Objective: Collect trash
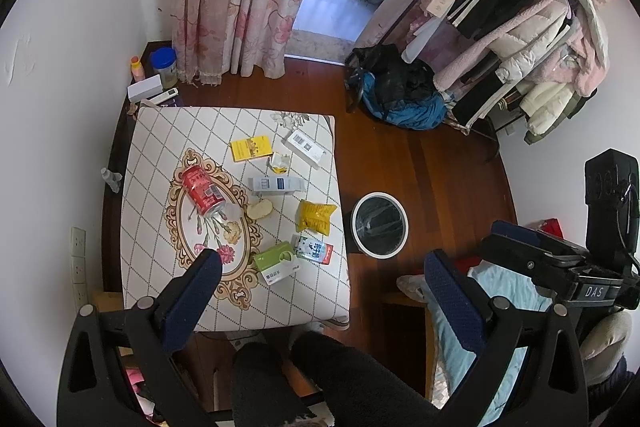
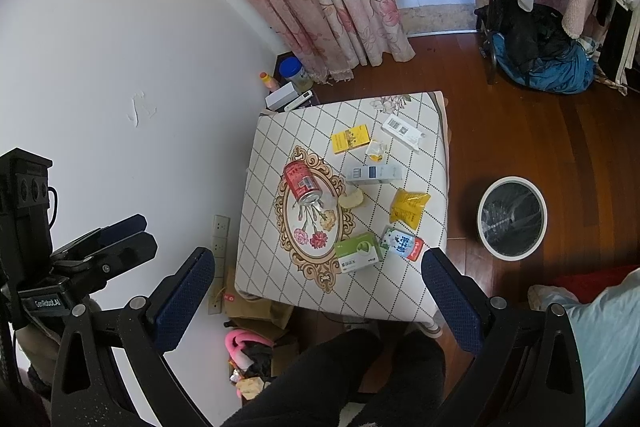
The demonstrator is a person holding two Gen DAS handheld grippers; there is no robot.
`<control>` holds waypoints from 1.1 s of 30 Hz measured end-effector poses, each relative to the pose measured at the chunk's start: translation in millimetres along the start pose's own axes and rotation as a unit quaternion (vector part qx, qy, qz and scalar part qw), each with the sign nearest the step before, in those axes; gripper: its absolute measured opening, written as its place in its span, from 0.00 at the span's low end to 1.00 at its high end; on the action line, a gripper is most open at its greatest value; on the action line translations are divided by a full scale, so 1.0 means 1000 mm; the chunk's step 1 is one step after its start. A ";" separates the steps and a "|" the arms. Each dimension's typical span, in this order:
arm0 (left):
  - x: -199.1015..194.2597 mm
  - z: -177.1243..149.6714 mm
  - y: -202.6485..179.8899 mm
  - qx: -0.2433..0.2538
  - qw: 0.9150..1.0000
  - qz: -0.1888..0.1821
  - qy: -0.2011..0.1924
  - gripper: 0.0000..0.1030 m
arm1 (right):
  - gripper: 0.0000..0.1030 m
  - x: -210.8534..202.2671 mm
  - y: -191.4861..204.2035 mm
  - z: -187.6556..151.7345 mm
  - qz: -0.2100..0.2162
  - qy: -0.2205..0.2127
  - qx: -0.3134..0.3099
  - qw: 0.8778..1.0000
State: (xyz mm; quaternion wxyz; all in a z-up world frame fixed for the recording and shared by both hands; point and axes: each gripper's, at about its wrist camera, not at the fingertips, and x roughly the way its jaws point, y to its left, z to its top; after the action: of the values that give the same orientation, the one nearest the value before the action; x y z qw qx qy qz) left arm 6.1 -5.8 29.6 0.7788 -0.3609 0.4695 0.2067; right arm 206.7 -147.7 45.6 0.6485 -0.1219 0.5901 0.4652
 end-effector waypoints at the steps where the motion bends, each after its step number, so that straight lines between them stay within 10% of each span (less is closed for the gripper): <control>1: -0.001 0.001 -0.001 0.001 1.000 0.000 0.001 1.00 | 1.00 0.000 -0.001 0.000 0.001 0.000 0.001 1.000; 25: -0.009 0.006 -0.007 0.004 1.000 0.004 -0.004 1.00 | 1.00 -0.007 0.000 0.001 0.002 -0.006 0.000 1.000; 33: 0.056 0.010 0.041 -0.039 0.985 0.165 -0.001 1.00 | 1.00 0.059 -0.033 0.009 -0.061 0.026 0.047 0.997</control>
State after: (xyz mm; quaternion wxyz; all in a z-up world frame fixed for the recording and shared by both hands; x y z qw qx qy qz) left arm 11.8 27.4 -31.8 0.7197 -0.3086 0.5133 0.3512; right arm 229.9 -132.1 -16.7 0.6652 -0.1390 0.6193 0.3933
